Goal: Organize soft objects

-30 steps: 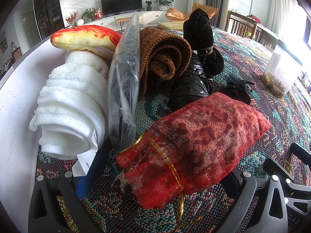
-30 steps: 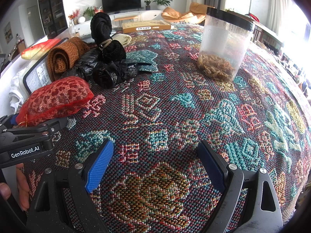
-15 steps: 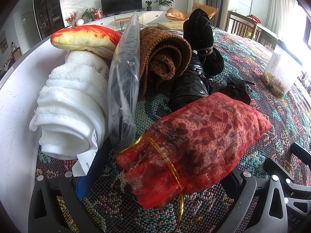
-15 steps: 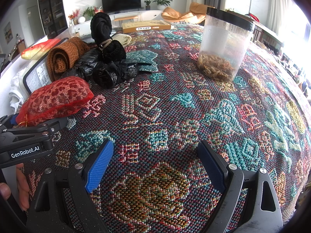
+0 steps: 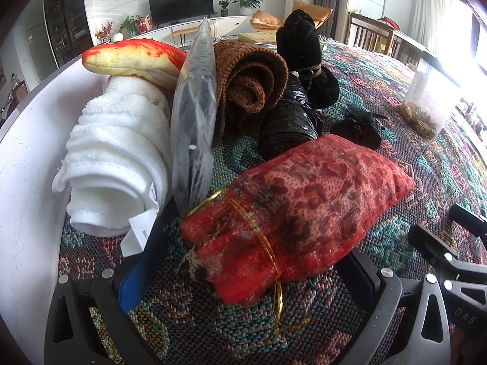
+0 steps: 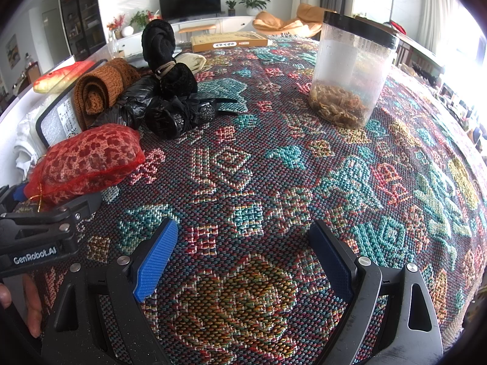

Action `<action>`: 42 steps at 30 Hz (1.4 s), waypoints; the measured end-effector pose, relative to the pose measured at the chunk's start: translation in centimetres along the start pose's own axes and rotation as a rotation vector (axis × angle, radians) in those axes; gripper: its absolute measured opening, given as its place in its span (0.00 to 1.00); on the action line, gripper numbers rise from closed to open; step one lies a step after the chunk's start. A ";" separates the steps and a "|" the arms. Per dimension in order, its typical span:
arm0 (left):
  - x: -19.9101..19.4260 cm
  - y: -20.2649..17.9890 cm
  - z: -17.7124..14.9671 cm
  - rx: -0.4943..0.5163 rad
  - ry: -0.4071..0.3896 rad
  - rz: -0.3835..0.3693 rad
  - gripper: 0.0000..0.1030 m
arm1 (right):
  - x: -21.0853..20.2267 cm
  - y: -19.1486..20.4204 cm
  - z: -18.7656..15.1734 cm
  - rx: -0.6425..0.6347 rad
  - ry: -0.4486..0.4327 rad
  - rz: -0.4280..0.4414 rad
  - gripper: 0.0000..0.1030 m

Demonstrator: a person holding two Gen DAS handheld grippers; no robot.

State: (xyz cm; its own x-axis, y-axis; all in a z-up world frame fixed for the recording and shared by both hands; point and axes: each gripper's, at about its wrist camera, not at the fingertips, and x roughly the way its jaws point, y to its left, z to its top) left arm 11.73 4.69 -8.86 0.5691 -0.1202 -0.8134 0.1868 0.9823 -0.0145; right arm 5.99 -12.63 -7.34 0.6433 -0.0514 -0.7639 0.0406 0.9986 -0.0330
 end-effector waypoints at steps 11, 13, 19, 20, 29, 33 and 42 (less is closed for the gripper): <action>-5.3 1.3 -2.7 0.146 -0.024 -0.098 1.00 | 0.0 -0.1 0.0 0.002 0.001 0.003 0.88; -6.8 0.8 -2.0 0.192 -0.071 -0.127 1.00 | -0.3 -0.8 0.1 0.034 -0.011 -0.015 0.86; -6.9 -3.8 1.9 0.391 -0.117 -0.130 1.00 | -3.1 -5.9 -0.1 0.281 -0.124 -0.028 0.86; -5.8 -4.6 2.5 0.414 -0.102 -0.113 1.00 | -3.3 -6.7 -0.3 0.321 -0.131 -0.020 0.86; -3.4 -2.6 1.6 0.194 0.000 -0.133 0.34 | -4.2 -8.0 0.3 0.398 -0.159 0.106 0.87; -7.6 -0.2 -1.3 0.060 -0.040 -0.229 0.33 | -1.2 -6.0 2.7 0.325 -0.050 0.253 0.86; -14.1 5.8 -2.1 -0.094 -0.155 -0.247 0.33 | 7.5 -0.8 10.7 0.341 0.176 0.375 0.66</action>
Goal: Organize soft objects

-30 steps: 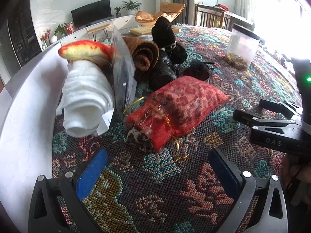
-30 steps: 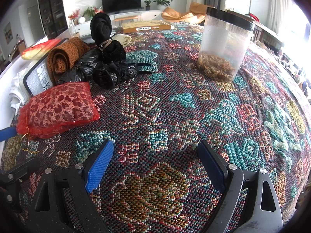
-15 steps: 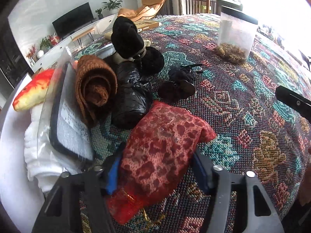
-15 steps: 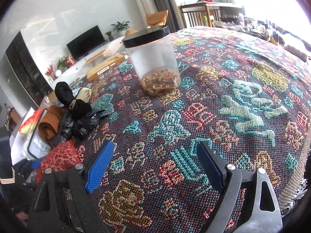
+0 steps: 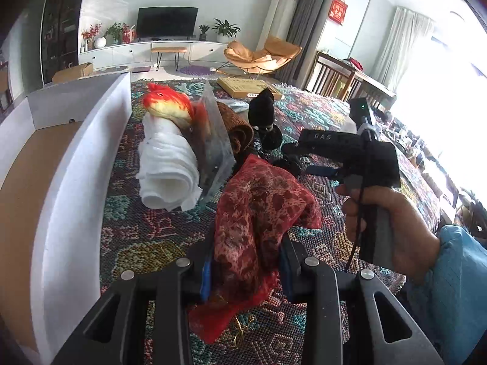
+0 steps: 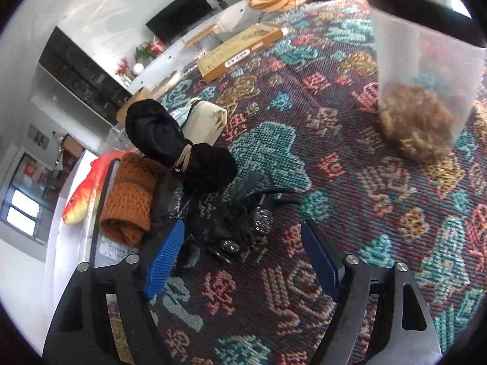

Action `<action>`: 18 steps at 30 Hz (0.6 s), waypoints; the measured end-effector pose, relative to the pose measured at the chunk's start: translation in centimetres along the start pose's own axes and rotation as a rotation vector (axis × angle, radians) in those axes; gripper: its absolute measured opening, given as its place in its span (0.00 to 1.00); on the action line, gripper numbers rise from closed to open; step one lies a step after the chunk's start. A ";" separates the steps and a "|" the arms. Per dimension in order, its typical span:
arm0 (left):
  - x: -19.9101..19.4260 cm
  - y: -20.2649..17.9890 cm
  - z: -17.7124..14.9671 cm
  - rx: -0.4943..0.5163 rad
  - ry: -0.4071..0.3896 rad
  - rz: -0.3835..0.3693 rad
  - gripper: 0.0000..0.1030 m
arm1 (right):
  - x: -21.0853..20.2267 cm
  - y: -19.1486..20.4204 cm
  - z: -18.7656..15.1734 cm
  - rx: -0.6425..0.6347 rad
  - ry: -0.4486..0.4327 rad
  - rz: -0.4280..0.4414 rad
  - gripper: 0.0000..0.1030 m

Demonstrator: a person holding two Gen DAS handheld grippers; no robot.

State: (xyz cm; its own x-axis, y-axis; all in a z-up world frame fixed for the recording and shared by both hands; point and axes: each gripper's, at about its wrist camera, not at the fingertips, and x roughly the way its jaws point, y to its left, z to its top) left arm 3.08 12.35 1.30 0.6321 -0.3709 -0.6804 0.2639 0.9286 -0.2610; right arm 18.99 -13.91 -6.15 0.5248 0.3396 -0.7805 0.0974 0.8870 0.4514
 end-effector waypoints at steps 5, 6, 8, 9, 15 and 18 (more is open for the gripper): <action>-2.7 2.8 0.8 -0.055 -0.042 0.022 0.33 | -0.7 0.5 0.1 -0.069 0.031 -0.109 0.43; -3.2 3.2 1.0 -0.063 -0.052 0.023 0.33 | -1.7 0.0 0.0 -0.055 0.016 -0.113 0.43; -4.6 4.2 1.5 -0.079 -0.080 0.036 0.33 | -4.3 -0.2 -0.3 -0.082 -0.028 -0.100 0.43; -5.6 5.1 1.6 -0.088 -0.095 0.048 0.33 | -5.8 0.4 -0.2 -0.109 -0.043 -0.092 0.43; -10.4 12.8 1.1 -0.185 -0.146 0.265 0.34 | -11.2 10.1 -2.5 -0.317 -0.053 0.114 0.43; -11.8 16.6 -0.4 -0.244 -0.135 0.384 0.34 | -11.6 17.7 -5.0 -0.399 0.009 0.296 0.43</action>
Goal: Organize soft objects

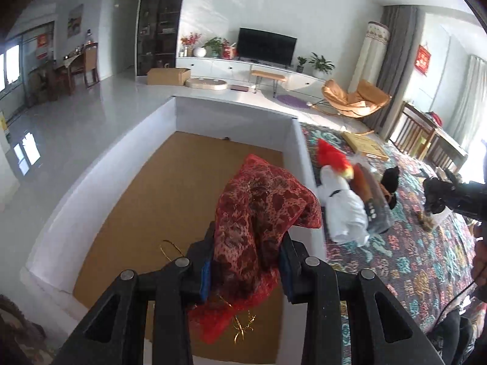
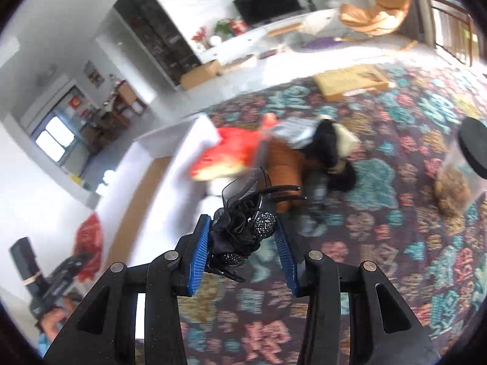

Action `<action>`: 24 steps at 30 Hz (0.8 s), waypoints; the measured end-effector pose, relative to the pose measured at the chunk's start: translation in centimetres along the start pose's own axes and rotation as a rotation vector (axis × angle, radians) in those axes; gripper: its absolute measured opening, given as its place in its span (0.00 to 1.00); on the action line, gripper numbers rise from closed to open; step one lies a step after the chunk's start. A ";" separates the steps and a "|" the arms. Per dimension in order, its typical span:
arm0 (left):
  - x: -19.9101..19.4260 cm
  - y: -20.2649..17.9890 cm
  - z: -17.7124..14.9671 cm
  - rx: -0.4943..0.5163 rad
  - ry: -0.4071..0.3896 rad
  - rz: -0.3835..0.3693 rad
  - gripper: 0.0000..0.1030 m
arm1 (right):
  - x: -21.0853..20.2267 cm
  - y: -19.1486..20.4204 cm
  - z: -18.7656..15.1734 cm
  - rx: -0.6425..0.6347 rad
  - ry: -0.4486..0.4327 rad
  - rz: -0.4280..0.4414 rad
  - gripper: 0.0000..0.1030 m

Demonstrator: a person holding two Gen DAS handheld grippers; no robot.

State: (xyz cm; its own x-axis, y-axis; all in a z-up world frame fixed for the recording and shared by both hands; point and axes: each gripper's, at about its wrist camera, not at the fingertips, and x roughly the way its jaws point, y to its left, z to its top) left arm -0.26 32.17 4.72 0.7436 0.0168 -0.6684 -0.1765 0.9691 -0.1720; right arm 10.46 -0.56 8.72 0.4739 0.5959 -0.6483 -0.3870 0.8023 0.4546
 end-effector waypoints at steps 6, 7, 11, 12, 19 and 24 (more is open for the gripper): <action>0.6 4.0 -1.6 -0.080 0.034 0.159 0.85 | 6.6 11.7 -1.4 -0.143 0.118 0.191 0.51; 0.6 4.2 -1.7 -0.090 0.025 0.170 0.90 | 7.3 12.3 -1.7 -0.163 0.125 0.184 0.67; -0.3 3.8 -2.1 -0.097 -0.004 0.142 0.90 | 6.6 10.0 -2.3 -0.183 0.074 0.109 0.70; -0.4 3.2 -2.1 -0.092 -0.013 0.126 0.90 | 6.0 8.8 -2.5 -0.185 0.045 0.053 0.70; -1.3 -7.1 -2.4 0.037 -0.024 -0.151 0.92 | 3.2 -5.2 -6.0 -0.124 -0.053 -0.505 0.74; 0.7 -16.5 -5.3 0.196 0.057 -0.295 0.99 | 2.3 -13.8 -9.3 -0.021 -0.013 -0.724 0.74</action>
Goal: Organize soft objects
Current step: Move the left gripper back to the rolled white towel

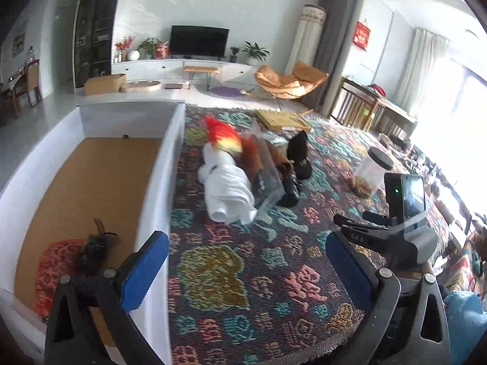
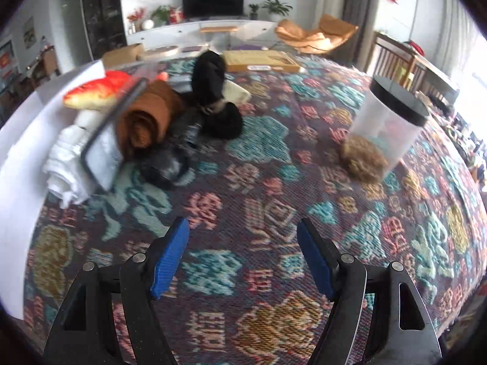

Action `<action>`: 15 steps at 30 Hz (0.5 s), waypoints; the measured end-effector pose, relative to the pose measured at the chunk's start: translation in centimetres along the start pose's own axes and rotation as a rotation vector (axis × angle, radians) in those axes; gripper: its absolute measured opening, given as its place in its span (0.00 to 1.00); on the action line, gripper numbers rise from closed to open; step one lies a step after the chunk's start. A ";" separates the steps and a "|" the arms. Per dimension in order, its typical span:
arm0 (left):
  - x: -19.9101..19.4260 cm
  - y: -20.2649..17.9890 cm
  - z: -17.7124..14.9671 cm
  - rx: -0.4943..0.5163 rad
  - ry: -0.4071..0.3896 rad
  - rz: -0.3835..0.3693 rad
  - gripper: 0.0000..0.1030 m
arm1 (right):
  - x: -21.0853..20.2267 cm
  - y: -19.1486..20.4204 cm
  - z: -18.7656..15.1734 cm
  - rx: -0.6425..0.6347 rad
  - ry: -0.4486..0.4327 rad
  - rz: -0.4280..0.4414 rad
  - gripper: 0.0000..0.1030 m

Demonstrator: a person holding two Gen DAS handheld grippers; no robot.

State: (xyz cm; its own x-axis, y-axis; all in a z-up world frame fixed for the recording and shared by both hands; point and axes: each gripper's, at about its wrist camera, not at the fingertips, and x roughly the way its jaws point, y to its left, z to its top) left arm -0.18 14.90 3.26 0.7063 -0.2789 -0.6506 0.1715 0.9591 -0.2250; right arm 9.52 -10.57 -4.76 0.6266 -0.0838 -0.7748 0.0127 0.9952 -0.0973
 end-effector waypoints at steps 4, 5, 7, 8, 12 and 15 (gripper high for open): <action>6.6 -3.1 -2.1 0.041 0.114 -0.007 0.99 | 0.3 -2.4 -1.1 0.033 -0.021 -0.058 0.74; 8.2 -3.4 -2.5 0.046 0.131 0.009 0.99 | 0.3 -2.6 -1.2 0.030 -0.027 -0.060 0.74; 10.5 -3.3 -2.8 0.056 0.147 0.044 0.99 | 0.1 -2.6 -1.7 0.016 -0.037 -0.063 0.74; 11.4 -3.1 -3.0 0.059 0.150 0.067 0.99 | 0.2 -2.6 -1.8 0.011 -0.041 -0.067 0.74; 14.2 -2.2 -3.1 0.081 0.157 0.101 0.99 | 1.0 -2.8 -2.2 0.025 -0.029 -0.061 0.74; 15.6 -2.3 -3.0 0.108 0.165 0.118 0.99 | 0.9 -3.3 -2.1 0.047 -0.031 -0.057 0.74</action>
State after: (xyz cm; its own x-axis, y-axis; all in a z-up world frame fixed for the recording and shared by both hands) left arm 8.37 8.19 -8.57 0.6056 -0.1600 -0.7795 0.1729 0.9826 -0.0674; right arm 8.43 -13.99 -6.44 0.6475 -0.1391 -0.7493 0.0849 0.9902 -0.1105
